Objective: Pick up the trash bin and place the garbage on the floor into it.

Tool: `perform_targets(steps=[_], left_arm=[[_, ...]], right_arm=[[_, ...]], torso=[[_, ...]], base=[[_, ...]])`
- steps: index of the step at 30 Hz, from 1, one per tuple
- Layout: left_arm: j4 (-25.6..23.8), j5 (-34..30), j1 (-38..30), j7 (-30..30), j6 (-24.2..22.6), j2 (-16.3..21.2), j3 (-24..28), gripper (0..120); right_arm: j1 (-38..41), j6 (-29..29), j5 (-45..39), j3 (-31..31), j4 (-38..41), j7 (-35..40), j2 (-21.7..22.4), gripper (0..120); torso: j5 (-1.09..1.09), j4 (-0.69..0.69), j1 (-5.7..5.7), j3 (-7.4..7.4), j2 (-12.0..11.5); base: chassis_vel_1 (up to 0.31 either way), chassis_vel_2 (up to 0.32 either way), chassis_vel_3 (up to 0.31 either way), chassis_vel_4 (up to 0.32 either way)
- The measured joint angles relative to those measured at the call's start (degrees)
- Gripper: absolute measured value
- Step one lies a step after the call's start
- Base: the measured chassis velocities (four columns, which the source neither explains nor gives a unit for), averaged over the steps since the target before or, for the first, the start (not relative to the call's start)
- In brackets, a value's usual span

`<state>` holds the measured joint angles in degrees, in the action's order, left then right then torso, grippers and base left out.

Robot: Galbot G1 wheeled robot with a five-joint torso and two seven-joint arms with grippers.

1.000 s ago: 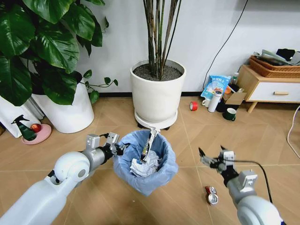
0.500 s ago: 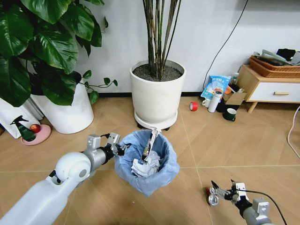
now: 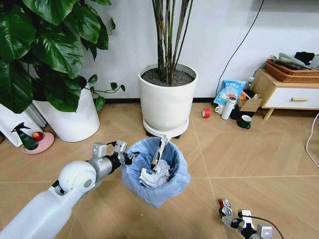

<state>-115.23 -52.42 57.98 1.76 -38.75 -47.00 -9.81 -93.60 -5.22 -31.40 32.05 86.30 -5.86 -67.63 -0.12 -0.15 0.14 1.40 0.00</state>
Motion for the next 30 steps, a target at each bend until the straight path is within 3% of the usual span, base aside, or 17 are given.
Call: perform_targets(steps=[16,30], left_arm=[[0.1,0.0,-0.1,-0.2,0.2,-0.2,0.2,2],[0.0,0.4,-0.1,-0.8,0.4,-0.2,0.2,2]], right_arm=[[5.1,-0.5,0.7,-1.6,-4.0,3.5,-2.6,98],[6.2,-1.2,0.5,-1.4,-5.6,5.4,-3.5,49]], torso=[[0.0,0.0,0.0,0.0,0.0],[0.01,0.0,0.0,0.0,0.0]], base=[[0.0,0.0,0.0,0.0],[0.0,0.0,0.0,0.0]])
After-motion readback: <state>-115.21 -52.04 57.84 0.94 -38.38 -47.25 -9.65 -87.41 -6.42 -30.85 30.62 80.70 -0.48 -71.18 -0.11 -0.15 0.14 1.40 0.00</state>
